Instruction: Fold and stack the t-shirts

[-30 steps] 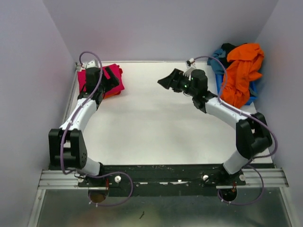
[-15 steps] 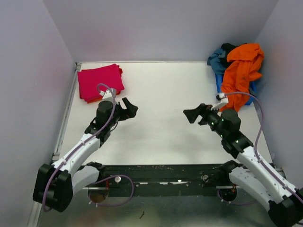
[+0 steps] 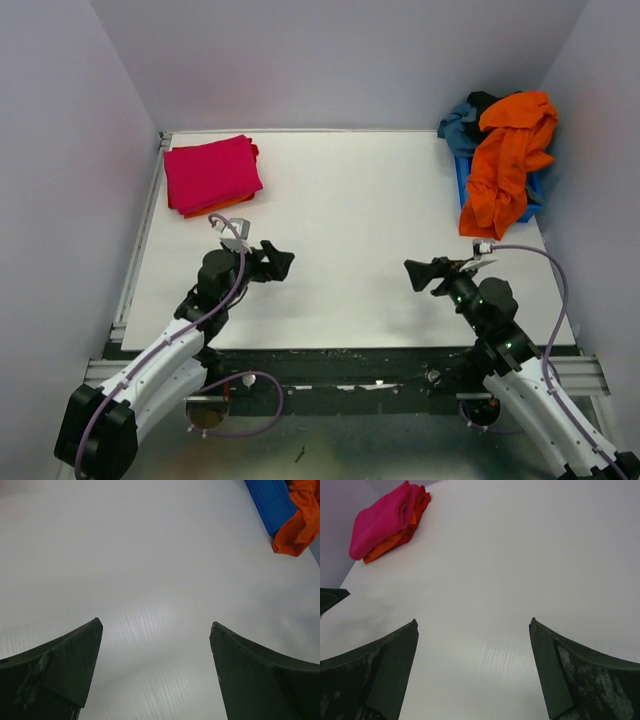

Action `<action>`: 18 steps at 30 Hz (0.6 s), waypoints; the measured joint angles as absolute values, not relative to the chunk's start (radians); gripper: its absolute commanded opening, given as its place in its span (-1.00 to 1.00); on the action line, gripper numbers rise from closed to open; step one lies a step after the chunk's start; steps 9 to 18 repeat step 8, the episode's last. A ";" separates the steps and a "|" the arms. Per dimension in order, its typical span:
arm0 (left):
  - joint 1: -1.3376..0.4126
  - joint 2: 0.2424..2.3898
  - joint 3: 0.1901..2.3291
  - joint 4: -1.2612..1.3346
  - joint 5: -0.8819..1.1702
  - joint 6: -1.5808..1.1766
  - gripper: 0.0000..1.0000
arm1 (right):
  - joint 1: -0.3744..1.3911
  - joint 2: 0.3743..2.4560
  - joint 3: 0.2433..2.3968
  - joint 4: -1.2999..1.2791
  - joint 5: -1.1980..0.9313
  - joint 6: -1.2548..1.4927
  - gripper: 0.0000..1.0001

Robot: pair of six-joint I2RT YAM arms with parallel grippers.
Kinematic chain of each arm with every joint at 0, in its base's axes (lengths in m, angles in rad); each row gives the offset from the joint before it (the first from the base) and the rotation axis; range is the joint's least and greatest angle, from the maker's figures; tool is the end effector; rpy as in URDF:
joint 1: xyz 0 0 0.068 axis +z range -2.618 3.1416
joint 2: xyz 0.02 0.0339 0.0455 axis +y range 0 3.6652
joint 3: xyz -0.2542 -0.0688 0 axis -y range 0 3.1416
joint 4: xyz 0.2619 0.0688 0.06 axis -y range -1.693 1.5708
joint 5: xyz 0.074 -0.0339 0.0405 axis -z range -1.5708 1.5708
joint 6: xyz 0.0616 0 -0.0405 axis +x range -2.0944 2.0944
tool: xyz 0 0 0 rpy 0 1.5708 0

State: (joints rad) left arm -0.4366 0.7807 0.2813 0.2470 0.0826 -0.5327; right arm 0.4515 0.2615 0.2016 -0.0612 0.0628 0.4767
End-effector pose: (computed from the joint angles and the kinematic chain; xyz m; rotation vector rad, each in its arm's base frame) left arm 0.2055 -0.1015 0.1858 -0.0303 1.8892 -0.7508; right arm 0.1582 0.0724 0.2071 0.0700 1.7316 0.6381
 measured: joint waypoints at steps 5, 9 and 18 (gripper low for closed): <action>-0.439 0.746 0.266 0.263 0.083 -0.516 0.98 | 0.451 0.309 0.202 -0.061 0.065 0.477 0.99; -0.439 0.733 0.266 0.274 0.083 -0.513 0.98 | 0.451 0.350 0.202 -0.061 0.065 0.476 0.99; -0.439 0.733 0.266 0.274 0.083 -0.513 0.98 | 0.451 0.350 0.202 -0.061 0.065 0.476 0.99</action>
